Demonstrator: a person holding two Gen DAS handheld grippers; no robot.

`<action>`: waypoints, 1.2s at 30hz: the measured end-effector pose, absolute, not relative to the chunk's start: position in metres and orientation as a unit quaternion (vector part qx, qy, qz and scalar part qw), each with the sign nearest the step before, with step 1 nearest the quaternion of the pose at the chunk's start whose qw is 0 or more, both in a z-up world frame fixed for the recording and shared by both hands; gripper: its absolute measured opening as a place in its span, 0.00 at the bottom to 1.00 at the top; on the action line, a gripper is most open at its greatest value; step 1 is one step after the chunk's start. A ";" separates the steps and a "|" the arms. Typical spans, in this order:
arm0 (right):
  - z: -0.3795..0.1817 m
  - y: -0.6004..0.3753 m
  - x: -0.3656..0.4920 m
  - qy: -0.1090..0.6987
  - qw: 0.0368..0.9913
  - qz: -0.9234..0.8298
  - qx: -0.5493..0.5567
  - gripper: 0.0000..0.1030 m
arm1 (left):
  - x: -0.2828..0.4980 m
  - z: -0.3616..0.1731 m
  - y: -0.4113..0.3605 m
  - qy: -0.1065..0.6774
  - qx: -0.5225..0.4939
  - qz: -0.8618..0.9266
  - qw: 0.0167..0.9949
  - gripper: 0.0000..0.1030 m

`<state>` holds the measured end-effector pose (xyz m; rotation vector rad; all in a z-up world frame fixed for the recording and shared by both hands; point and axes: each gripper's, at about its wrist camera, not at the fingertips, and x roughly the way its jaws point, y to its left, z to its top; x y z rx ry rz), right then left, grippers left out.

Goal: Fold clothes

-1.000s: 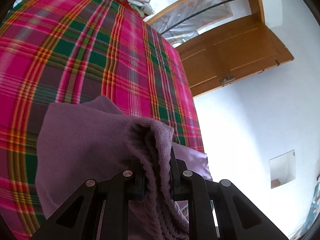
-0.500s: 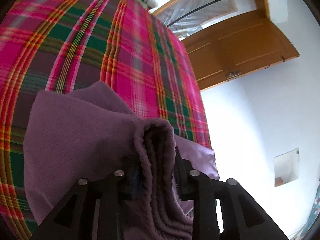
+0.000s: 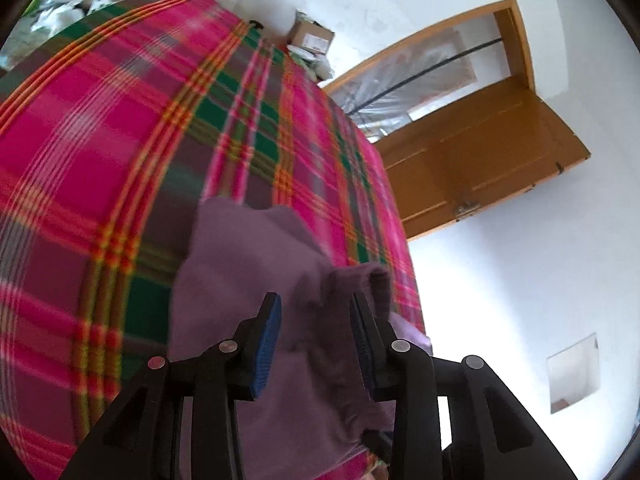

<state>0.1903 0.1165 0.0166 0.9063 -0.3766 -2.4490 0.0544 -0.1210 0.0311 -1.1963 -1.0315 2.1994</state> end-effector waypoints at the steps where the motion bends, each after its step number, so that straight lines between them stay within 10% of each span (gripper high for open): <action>1: 0.015 0.121 0.189 -0.145 0.243 -0.898 0.336 0.32 | 0.057 0.028 -0.123 -0.375 -0.432 0.793 0.211 0.35; 26: 0.014 0.119 0.117 -0.122 0.265 -0.869 0.398 0.49 | 0.109 0.011 -0.136 -0.345 -0.431 0.815 0.178 0.35; 30: 0.008 0.120 0.117 -0.146 0.273 -0.864 0.398 0.28 | 0.106 0.005 -0.139 -0.349 -0.437 0.811 0.172 0.35; 36: 0.020 0.132 0.122 -0.198 0.284 -0.854 0.388 0.22 | 0.105 0.003 -0.139 -0.349 -0.438 0.811 0.170 0.35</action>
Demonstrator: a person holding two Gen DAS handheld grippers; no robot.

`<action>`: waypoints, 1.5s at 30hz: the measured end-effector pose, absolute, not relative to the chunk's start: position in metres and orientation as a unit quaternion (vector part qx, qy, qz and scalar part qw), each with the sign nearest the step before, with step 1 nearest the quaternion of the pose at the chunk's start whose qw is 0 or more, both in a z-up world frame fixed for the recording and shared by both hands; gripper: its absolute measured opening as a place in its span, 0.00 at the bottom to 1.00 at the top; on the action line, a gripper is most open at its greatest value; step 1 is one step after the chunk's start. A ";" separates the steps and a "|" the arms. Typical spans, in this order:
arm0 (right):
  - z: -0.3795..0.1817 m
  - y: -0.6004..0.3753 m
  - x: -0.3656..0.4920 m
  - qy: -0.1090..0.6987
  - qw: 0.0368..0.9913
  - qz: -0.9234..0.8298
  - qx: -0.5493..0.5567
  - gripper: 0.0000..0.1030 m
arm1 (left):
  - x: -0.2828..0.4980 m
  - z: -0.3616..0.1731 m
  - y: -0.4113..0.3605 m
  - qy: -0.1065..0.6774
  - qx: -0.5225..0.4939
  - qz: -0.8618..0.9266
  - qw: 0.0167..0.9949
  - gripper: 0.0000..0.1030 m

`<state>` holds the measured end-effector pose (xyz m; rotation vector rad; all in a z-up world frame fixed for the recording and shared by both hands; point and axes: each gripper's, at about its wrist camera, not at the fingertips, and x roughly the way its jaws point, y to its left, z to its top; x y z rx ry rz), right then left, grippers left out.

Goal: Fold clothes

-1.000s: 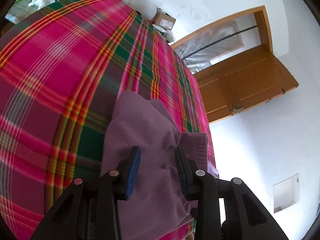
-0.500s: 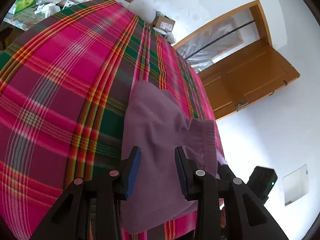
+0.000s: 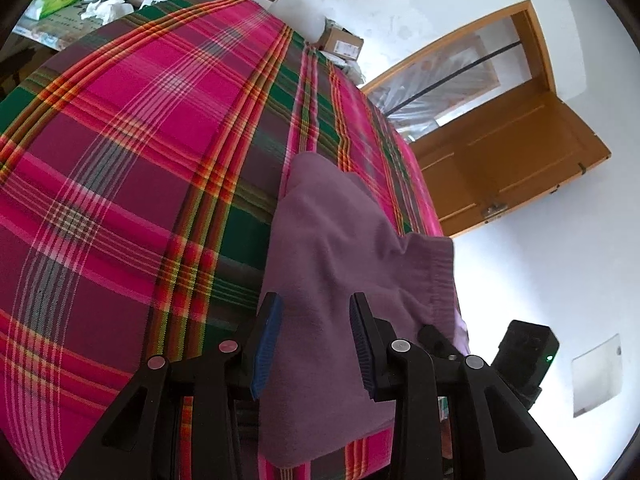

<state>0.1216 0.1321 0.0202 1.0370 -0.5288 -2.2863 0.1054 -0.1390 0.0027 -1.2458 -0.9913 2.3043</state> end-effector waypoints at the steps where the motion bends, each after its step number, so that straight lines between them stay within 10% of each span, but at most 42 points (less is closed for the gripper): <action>1: 0.022 0.135 0.124 -0.209 0.285 -0.852 0.385 0.22 | 0.105 0.002 -0.138 -0.347 -0.440 0.811 0.170 0.35; 11: -0.009 0.162 0.125 -0.293 0.250 -0.821 0.421 0.22 | 0.100 -0.005 -0.132 -0.335 -0.454 0.807 0.174 0.35; 24: 0.035 0.164 0.084 -0.205 0.216 -0.883 0.363 0.35 | 0.099 -0.003 -0.129 -0.330 -0.457 0.809 0.166 0.35; 28: 0.025 0.166 0.075 -0.197 0.222 -0.874 0.384 0.05 | 0.099 -0.002 -0.129 -0.325 -0.458 0.811 0.165 0.35; 45: 0.028 0.172 0.077 -0.166 0.155 -0.894 0.385 0.18 | 0.101 0.003 -0.134 -0.315 -0.460 0.814 0.163 0.36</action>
